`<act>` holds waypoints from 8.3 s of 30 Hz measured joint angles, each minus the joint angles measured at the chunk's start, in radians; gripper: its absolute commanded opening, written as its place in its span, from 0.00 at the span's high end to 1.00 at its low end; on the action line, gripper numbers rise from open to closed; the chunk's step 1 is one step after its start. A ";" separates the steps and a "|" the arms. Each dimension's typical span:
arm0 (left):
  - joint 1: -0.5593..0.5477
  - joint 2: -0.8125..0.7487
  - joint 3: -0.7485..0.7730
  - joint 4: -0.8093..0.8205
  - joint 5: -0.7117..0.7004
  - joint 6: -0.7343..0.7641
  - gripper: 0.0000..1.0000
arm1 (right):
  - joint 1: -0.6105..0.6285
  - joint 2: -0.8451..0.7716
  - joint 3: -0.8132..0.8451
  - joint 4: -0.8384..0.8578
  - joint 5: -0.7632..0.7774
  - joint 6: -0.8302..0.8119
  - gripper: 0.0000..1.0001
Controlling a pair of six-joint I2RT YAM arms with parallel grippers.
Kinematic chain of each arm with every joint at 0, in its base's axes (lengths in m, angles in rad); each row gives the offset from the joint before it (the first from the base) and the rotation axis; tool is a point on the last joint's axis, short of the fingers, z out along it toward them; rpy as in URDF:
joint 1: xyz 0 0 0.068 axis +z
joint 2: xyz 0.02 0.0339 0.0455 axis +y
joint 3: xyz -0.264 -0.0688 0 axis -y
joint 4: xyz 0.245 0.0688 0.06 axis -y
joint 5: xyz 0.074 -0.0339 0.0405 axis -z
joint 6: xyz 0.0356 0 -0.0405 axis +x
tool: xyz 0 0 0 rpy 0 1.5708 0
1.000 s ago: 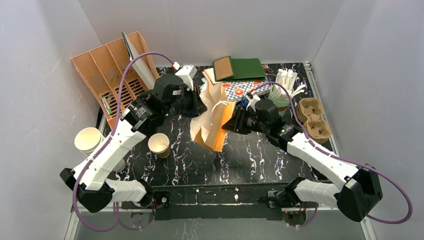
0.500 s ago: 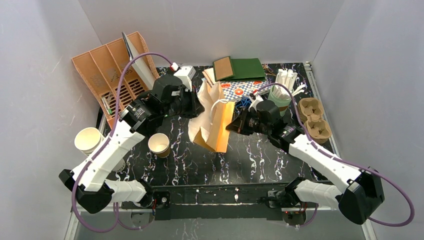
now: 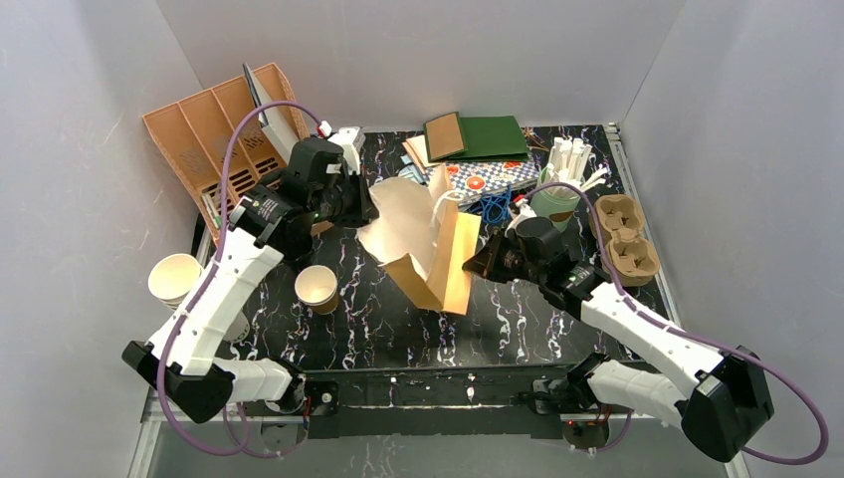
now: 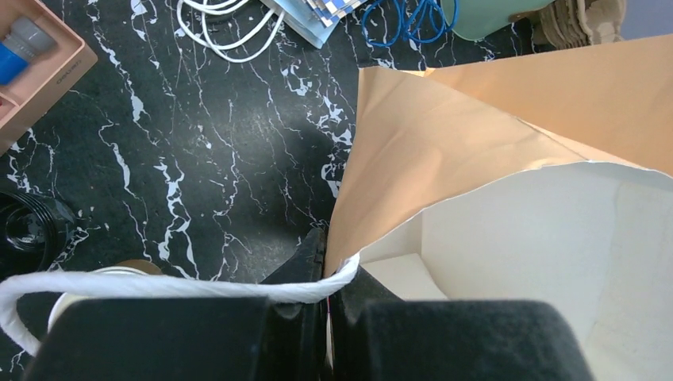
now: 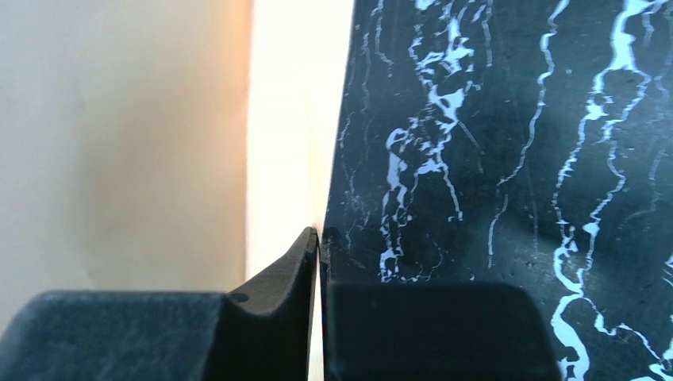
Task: Pack the takeout coffee
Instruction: Open the takeout bag at the center of the board, then pick up the cup tray from the center of the board, then place the cup tray at the center of the board.
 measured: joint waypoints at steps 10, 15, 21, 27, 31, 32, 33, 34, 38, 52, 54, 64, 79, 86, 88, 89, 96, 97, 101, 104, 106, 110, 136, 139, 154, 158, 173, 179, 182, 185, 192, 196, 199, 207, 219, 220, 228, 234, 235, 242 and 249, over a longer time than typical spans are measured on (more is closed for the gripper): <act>0.031 0.002 0.000 -0.010 -0.008 0.030 1.00 | -0.026 0.044 -0.040 -0.047 0.165 -0.002 0.80; 0.043 -0.002 -0.027 0.027 0.046 0.032 1.00 | -0.035 0.076 -0.055 -0.088 0.178 -0.019 0.68; 0.043 0.000 -0.083 0.063 0.114 0.020 1.00 | -0.036 0.072 -0.030 -0.112 0.108 -0.077 0.43; 0.043 0.022 -0.084 0.068 0.119 0.009 1.00 | -0.035 0.036 0.154 -0.223 0.067 -0.111 0.23; 0.043 0.041 -0.083 0.066 0.119 -0.004 1.00 | -0.035 0.037 0.364 -0.314 0.068 -0.138 0.15; 0.043 0.048 -0.079 0.063 0.121 -0.008 0.99 | -0.035 0.040 0.424 -0.335 0.068 -0.148 0.13; 0.043 0.060 -0.073 0.061 0.124 -0.013 0.98 | -0.035 0.048 0.483 -0.353 0.067 -0.156 0.10; 0.043 0.073 -0.066 0.062 0.128 -0.018 0.96 | -0.035 0.057 0.542 -0.372 0.063 -0.164 0.07; 0.043 0.111 -0.065 0.067 0.131 -0.048 0.87 | -0.035 0.121 0.720 -0.434 0.045 -0.195 0.02; 0.043 0.110 -0.082 0.088 0.119 -0.112 0.73 | 0.008 0.413 0.894 -0.560 0.049 -0.108 0.02; 0.043 0.110 -0.082 0.085 0.117 -0.111 0.72 | 0.042 0.453 0.935 -0.571 0.080 -0.095 0.04; 0.043 0.111 -0.053 0.028 0.055 -0.076 0.74 | 0.121 0.587 1.065 -0.722 0.263 -0.026 0.46; 0.042 0.128 0.043 -0.050 -0.118 0.009 0.81 | 0.102 0.596 1.128 -0.899 0.512 -0.091 0.60; 0.042 0.161 0.043 -0.050 -0.109 0.026 0.75 | 0.095 0.592 1.221 -0.887 0.500 -0.181 0.16; 0.042 0.163 0.043 -0.048 -0.095 0.026 0.72 | 0.094 0.580 1.217 -0.853 0.457 -0.232 0.11; 0.042 0.163 0.043 -0.044 -0.084 0.026 0.71 | 0.094 0.568 1.205 -0.829 0.434 -0.257 0.10; 0.042 0.163 0.041 -0.010 -0.011 0.024 0.69 | 0.071 0.435 1.135 -0.715 0.381 -0.359 0.05; 0.042 0.163 0.040 -0.007 -0.005 0.024 0.73 | 0.059 0.419 1.135 -0.708 0.390 -0.368 0.05; 0.042 0.168 0.039 -0.003 0.011 0.021 0.90 | -0.044 0.376 1.135 -0.715 0.414 -0.407 0.04; 0.042 0.178 0.039 0.002 0.014 0.019 1.00 | -0.189 0.357 1.106 -0.709 0.407 -0.422 0.03; 0.042 0.184 0.039 0.003 0.013 0.021 1.00 | -0.301 0.323 1.036 -0.698 0.405 -0.429 0.04; 0.042 0.190 0.063 -0.006 -0.021 0.022 1.00 | -0.498 0.228 0.853 -0.668 0.377 -0.429 0.04; 0.043 0.190 0.165 -0.001 -0.237 0.085 0.39 | -0.962 0.188 0.393 -0.428 0.259 -0.259 0.42; 0.043 0.184 0.253 -0.004 -0.230 0.089 0.35 | -0.962 0.234 0.391 -0.417 0.275 -0.235 0.39; 0.025 0.096 0.285 0.200 0.214 -0.016 0.28 | -0.962 0.480 0.471 -0.518 0.478 0.093 0.26; -0.021 0.135 0.235 0.236 0.235 -0.031 0.28 | -0.962 0.562 0.517 -0.547 0.492 0.146 0.26; -0.082 0.171 0.179 0.291 0.226 -0.027 0.28 | -0.964 0.657 0.591 -0.604 0.493 0.191 0.58; -0.082 0.171 0.156 0.297 0.225 -0.024 0.28 | -0.965 0.587 0.591 -0.621 0.478 0.171 0.51; -0.082 0.171 0.146 0.299 0.224 -0.023 0.28 | -0.965 0.526 0.594 -0.625 0.477 0.154 0.47; -0.082 0.171 0.135 0.300 0.224 -0.021 0.28 | -0.966 0.489 0.605 -0.636 0.477 0.134 0.50; -0.083 0.168 0.117 0.306 0.224 -0.020 0.29 | -0.967 0.463 0.622 -0.647 0.445 0.084 0.54; -0.088 0.167 0.098 0.307 0.224 -0.020 0.29 | -0.967 0.421 0.621 -0.681 0.417 0.057 0.54; -0.093 0.166 0.084 0.308 0.224 -0.020 0.29 | -0.967 0.344 0.603 -0.695 0.399 0.041 0.54; -0.103 0.166 0.061 0.311 0.227 -0.020 0.30 | -0.967 0.122 0.517 -0.784 0.302 0.002 0.55; -0.110 0.144 -0.049 0.371 0.261 -0.037 0.34 | -0.753 0.052 0.379 -0.807 0.039 -0.114 0.68; -0.113 0.145 -0.059 0.378 0.268 -0.042 0.34 | -0.724 0.063 0.380 -0.798 0.047 -0.119 0.68; -0.209 0.235 0.000 0.439 0.276 -0.055 0.38 | -0.385 0.198 0.460 -0.762 0.184 -0.133 0.65; -0.285 0.329 0.041 0.484 0.248 -0.068 0.42 | -0.319 0.260 0.465 -0.666 0.245 -0.232 0.53; -0.299 0.344 0.043 0.493 0.238 -0.070 0.43 | -0.319 0.264 0.460 -0.647 0.248 -0.248 0.50; -0.346 0.369 -0.056 0.587 0.159 -0.112 0.59 | -0.319 0.254 0.336 -0.466 0.230 -0.373 0.32; -0.343 0.368 -0.265 0.650 0.081 -0.161 0.72 | -0.319 0.220 0.304 -0.437 0.202 -0.440 0.35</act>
